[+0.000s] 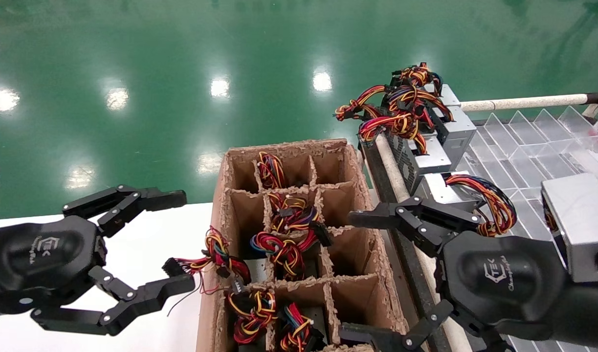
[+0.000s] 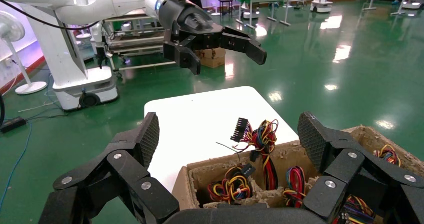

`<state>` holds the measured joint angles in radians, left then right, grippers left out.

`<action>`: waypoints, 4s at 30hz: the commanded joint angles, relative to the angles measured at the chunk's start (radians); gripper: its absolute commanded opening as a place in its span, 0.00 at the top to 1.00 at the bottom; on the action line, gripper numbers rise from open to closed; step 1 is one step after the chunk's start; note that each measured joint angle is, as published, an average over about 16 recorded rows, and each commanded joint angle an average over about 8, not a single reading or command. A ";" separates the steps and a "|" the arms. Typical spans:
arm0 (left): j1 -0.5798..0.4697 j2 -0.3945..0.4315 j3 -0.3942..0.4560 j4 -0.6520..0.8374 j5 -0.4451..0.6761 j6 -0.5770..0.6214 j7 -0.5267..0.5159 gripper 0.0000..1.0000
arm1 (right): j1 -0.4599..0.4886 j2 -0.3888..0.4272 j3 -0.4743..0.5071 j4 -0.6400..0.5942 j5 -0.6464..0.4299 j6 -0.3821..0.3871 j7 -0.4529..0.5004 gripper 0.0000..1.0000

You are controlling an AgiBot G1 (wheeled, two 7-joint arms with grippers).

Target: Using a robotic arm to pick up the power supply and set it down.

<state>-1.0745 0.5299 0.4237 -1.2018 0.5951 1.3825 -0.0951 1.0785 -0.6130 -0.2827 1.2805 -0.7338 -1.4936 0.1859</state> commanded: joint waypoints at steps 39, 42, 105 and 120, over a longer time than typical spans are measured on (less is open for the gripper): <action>0.000 0.000 0.000 0.000 0.000 0.000 0.000 1.00 | 0.043 -0.026 -0.041 -0.033 -0.105 0.019 -0.015 0.00; 0.000 0.000 0.000 0.000 0.000 0.000 0.000 1.00 | 0.093 -0.066 -0.077 -0.084 -0.174 0.016 -0.024 0.00; 0.000 0.000 0.000 0.000 0.000 0.000 0.000 1.00 | 0.537 -0.578 -0.354 -0.892 -0.622 -0.023 -0.331 1.00; 0.000 0.000 0.000 0.000 0.000 0.000 0.000 1.00 | 0.631 -0.576 -0.379 -0.834 -0.634 -0.081 -0.321 1.00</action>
<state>-1.0745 0.5299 0.4237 -1.2018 0.5951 1.3824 -0.0951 1.7132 -1.1866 -0.6715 0.4591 -1.3664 -1.5714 -0.1310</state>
